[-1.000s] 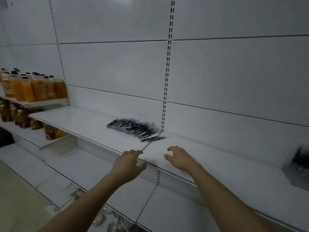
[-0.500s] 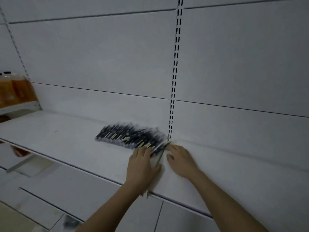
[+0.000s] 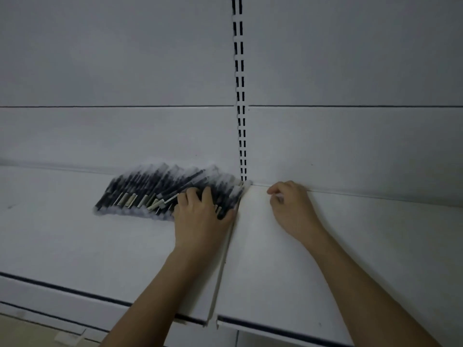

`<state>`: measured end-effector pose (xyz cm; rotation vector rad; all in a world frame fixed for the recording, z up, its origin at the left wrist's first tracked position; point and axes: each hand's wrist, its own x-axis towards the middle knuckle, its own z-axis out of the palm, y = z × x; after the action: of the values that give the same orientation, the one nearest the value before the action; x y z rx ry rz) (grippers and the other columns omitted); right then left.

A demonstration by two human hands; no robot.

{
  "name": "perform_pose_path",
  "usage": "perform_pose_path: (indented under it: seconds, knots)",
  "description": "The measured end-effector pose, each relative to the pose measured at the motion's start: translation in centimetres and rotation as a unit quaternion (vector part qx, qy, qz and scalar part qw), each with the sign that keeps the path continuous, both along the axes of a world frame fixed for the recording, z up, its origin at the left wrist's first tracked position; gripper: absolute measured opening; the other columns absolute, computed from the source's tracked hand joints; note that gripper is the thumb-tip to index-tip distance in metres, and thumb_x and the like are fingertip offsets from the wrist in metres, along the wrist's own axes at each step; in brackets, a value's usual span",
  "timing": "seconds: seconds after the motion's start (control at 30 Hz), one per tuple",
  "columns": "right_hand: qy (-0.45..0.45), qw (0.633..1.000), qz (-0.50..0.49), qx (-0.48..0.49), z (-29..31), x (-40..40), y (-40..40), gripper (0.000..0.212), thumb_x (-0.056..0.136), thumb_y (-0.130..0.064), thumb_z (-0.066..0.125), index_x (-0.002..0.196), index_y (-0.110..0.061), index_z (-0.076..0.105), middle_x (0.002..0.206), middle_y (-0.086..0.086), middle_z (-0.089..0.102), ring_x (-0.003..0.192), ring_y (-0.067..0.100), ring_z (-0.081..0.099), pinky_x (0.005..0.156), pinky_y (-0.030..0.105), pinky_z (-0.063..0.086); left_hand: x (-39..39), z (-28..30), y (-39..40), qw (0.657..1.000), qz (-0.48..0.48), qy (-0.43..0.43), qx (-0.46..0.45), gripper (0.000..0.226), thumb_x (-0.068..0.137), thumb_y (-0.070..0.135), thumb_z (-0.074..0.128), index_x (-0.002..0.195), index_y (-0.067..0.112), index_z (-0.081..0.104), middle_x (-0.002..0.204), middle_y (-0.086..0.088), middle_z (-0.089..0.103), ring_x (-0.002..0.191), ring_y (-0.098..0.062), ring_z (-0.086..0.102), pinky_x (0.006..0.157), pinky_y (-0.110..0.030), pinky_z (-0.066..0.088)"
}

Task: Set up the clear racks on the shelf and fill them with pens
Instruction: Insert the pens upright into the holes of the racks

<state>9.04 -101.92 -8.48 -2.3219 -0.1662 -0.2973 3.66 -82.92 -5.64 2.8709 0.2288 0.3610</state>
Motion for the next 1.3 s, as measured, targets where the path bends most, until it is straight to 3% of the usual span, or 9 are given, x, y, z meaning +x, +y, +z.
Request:
perform_pose_path:
  seconds: [0.2,0.33,0.5,0.7,0.87,0.93,1.03,1.17,1.3]
  knots:
    - [0.002,1.000,0.007,-0.006,-0.3,-0.1,0.0,0.019,0.093,-0.006,0.054,0.100,-0.014,0.069,0.103,-0.002,0.057,0.111,0.020,0.047,0.092,0.027,0.039,-0.2,0.1,-0.5,1.000,-0.017,0.001,0.021,0.066,0.094,0.055,0.050,0.145,0.014,0.038,0.135,-0.013,0.044,0.128,-0.033,0.035,0.105,-0.041,0.032]
    - [0.022,1.000,0.013,0.008,0.0,-0.4,-0.1,0.019,0.093,-0.006,0.054,0.098,-0.018,0.069,0.102,-0.008,0.055,0.110,0.015,0.045,0.084,0.020,0.032,1.2,1.5,-0.5,0.997,-0.028,0.069,0.031,0.078,0.093,0.055,0.052,0.148,0.008,0.024,0.139,-0.017,0.042,0.129,-0.036,0.035,0.107,-0.039,0.030]
    - [0.029,0.999,0.020,0.037,0.1,-0.7,-0.2,0.023,0.092,-0.004,0.054,0.092,-0.023,0.066,0.100,-0.007,0.056,0.111,0.017,0.049,0.091,0.026,0.040,2.9,2.8,-1.3,0.989,-0.033,0.143,0.033,0.079,0.086,0.047,0.065,0.139,0.002,0.029,0.139,-0.022,0.044,0.128,-0.040,0.039,0.101,-0.041,0.036]
    - [0.039,0.997,0.014,0.062,0.3,-0.7,-0.3,0.022,0.092,-0.004,0.053,0.096,-0.021,0.066,0.101,-0.003,0.058,0.108,0.023,0.055,0.096,0.038,0.047,2.5,1.4,-3.3,0.996,-0.056,0.071,-0.017,0.032,0.092,0.026,0.059,0.113,0.006,0.045,0.118,-0.015,0.058,0.107,-0.035,0.057,0.074,-0.035,0.038]
    - [0.076,0.973,0.001,0.217,2.1,-1.9,0.4,0.012,0.101,-0.032,0.052,0.097,-0.021,0.055,0.090,-0.007,0.064,0.089,0.014,0.062,0.077,0.021,0.046,1.2,1.2,-4.0,0.989,-0.120,0.003,-0.083,0.024,0.086,0.021,0.058,0.107,0.014,0.049,0.102,-0.004,0.063,0.092,-0.030,0.062,0.067,-0.034,0.042]
    - [0.093,0.933,0.050,0.344,3.4,-2.7,1.0,0.028,0.098,-0.043,0.053,0.116,-0.022,0.053,0.103,-0.008,0.069,0.100,0.010,0.067,0.090,0.028,0.052,0.8,1.1,-4.0,0.970,-0.156,-0.041,-0.182,0.027,0.081,0.021,0.062,0.104,0.020,0.049,0.093,0.003,0.063,0.085,-0.021,0.062,0.070,-0.038,0.049]
    - [0.069,0.881,0.115,0.453,5.1,-4.0,2.2,0.058,0.089,-0.050,0.061,0.138,-0.026,0.041,0.118,-0.004,0.069,0.109,0.009,0.067,0.092,0.027,0.054,0.4,1.3,-4.6,0.907,-0.236,-0.076,-0.340,0.034,0.081,0.019,0.065,0.109,0.027,0.048,0.092,0.009,0.064,0.086,-0.011,0.064,0.075,-0.038,0.054]
    - [0.014,0.895,0.101,0.434,7.3,-4.7,3.6,0.072,0.084,-0.028,0.077,0.142,-0.032,0.035,0.119,0.002,0.064,0.103,0.010,0.069,0.087,0.025,0.056,0.4,1.6,-4.8,0.819,-0.301,-0.090,-0.481,0.036,0.088,-0.003,0.064,0.116,0.016,0.051,0.101,0.012,0.065,0.098,-0.011,0.066,0.081,-0.031,0.056]
    - [-0.007,0.921,0.090,0.379,7.6,-4.8,4.4,0.076,0.080,-0.004,0.079,0.136,-0.036,0.038,0.115,0.003,0.063,0.100,0.008,0.069,0.085,0.020,0.055,0.6,1.4,-4.6,0.797,-0.314,-0.095,-0.506,0.048,0.086,-0.012,0.057,0.129,0.010,0.048,0.118,-0.002,0.065,0.114,-0.014,0.064,0.093,-0.033,0.055]
